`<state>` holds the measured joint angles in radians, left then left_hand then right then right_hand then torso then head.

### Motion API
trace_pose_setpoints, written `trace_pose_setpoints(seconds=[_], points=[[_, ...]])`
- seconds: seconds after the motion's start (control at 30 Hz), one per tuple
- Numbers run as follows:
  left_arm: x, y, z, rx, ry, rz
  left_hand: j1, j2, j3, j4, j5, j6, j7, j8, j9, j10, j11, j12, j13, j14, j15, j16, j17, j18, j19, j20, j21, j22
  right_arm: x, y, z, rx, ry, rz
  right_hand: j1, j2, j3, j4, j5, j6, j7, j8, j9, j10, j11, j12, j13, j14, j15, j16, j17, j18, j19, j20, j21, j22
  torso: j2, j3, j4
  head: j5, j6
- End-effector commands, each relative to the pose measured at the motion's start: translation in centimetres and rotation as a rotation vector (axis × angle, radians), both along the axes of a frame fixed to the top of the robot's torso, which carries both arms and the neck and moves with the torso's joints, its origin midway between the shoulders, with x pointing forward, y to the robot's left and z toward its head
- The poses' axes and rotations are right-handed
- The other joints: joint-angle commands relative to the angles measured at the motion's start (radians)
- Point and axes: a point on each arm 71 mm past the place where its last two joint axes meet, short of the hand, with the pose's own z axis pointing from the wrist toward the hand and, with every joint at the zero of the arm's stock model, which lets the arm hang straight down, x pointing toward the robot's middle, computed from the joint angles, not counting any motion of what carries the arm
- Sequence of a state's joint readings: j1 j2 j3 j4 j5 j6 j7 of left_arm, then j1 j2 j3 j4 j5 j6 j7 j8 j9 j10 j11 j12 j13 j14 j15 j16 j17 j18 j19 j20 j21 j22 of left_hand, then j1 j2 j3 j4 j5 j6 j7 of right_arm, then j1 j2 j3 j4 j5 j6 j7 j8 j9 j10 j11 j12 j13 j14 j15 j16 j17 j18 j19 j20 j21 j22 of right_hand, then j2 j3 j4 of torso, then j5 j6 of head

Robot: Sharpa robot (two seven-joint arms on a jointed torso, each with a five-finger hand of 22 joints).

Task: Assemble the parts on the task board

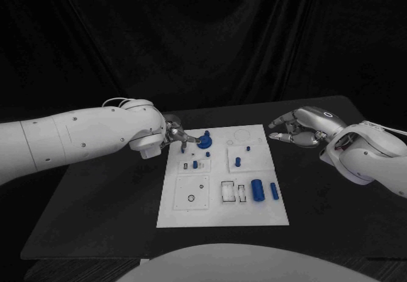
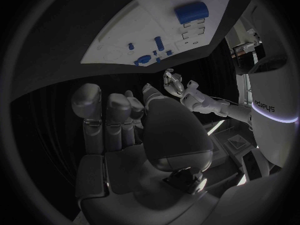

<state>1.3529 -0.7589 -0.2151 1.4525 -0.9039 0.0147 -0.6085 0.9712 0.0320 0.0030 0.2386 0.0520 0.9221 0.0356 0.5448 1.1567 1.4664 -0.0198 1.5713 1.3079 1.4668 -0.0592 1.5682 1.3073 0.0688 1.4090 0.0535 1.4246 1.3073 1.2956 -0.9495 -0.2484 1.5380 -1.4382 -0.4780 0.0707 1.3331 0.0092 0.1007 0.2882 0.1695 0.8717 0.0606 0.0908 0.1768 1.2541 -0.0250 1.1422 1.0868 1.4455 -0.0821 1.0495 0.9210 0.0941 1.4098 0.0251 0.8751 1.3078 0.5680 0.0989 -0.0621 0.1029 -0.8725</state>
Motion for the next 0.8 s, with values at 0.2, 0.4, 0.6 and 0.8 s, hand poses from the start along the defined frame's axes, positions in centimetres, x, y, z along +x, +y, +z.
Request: trace_pose_setpoints(seconds=[0.2, 0.4, 0.6, 0.8], points=[[2.5, 1.7, 3.5, 0.062, -0.163, -0.023, 0.082, 0.024, 0.001, -0.018, 0.012, -0.023, 0.002, -0.046, -0.013, 0.104, -0.004, -0.001, 0.263, 0.104, -0.008, 0.003, 0.263, -0.013, 0.002, -0.008, -0.001, 0.116, 0.1, 0.1, -0.1, -0.005, 0.006, -0.01, -0.003, 0.003, 0.002, 0.003, 0.007, 0.001, 0.003, -0.007, -0.003, -0.006, 0.001, -0.006, -0.003, -0.002, 0.0, -0.005, -0.002, 0.017, 0.0, 0.005, -0.007, 0.114, 0.001, 0.0, 0.0004, 0.004, 0.0], [4.2, 2.8, 3.7, 0.122, -0.185, -0.001, 0.092, 0.024, -0.002, -0.018, 0.018, -0.011, 0.004, -0.069, -0.031, 0.104, -0.004, -0.001, 0.263, 0.104, -0.008, 0.003, 0.263, -0.014, 0.006, -0.007, 0.0, 0.119, 0.1, 0.0, -0.3, -0.007, 0.012, -0.007, -0.008, 0.006, 0.001, 0.003, 0.01, 0.003, 0.003, -0.007, -0.004, -0.006, 0.001, -0.006, -0.004, -0.002, 0.0, -0.003, 0.001, 0.017, 0.001, 0.005, -0.006, 0.114, 0.001, 0.0005, -0.0003, 0.008, 0.0], [5.0, 3.3, 2.4, 0.151, -0.167, 0.017, 0.093, 0.024, -0.005, -0.016, 0.016, -0.01, 0.006, -0.08, -0.038, 0.104, -0.003, -0.001, 0.263, 0.104, -0.007, 0.003, 0.263, -0.014, 0.005, -0.006, -0.002, 0.119, -0.2, -0.1, -0.5, -0.004, 0.013, -0.002, -0.011, 0.007, 0.001, 0.003, 0.013, 0.007, 0.004, -0.006, -0.004, -0.003, 0.001, -0.002, 0.0, -0.003, 0.0, -0.006, -0.003, 0.018, 0.0, 0.006, -0.009, 0.114, 0.002, 0.0006, -0.0004, 0.012, 0.0], [5.1, 3.4, 0.8, 0.172, -0.144, 0.022, 0.097, 0.028, -0.01, -0.011, 0.02, -0.016, 0.014, -0.118, -0.061, 0.104, 0.002, -0.001, 0.263, 0.104, -0.002, 0.003, 0.263, -0.012, 0.0, -0.003, -0.008, 0.116, -0.4, 0.0, -0.5, 0.002, 0.011, 0.008, -0.012, 0.008, 0.001, 0.002, 0.017, 0.011, 0.004, -0.006, -0.004, -0.001, 0.001, 0.0, 0.002, -0.003, 0.001, -0.005, -0.001, 0.018, 0.0, 0.006, -0.01, 0.114, 0.007, -0.0037, 0.0014, 0.014, 0.0]])
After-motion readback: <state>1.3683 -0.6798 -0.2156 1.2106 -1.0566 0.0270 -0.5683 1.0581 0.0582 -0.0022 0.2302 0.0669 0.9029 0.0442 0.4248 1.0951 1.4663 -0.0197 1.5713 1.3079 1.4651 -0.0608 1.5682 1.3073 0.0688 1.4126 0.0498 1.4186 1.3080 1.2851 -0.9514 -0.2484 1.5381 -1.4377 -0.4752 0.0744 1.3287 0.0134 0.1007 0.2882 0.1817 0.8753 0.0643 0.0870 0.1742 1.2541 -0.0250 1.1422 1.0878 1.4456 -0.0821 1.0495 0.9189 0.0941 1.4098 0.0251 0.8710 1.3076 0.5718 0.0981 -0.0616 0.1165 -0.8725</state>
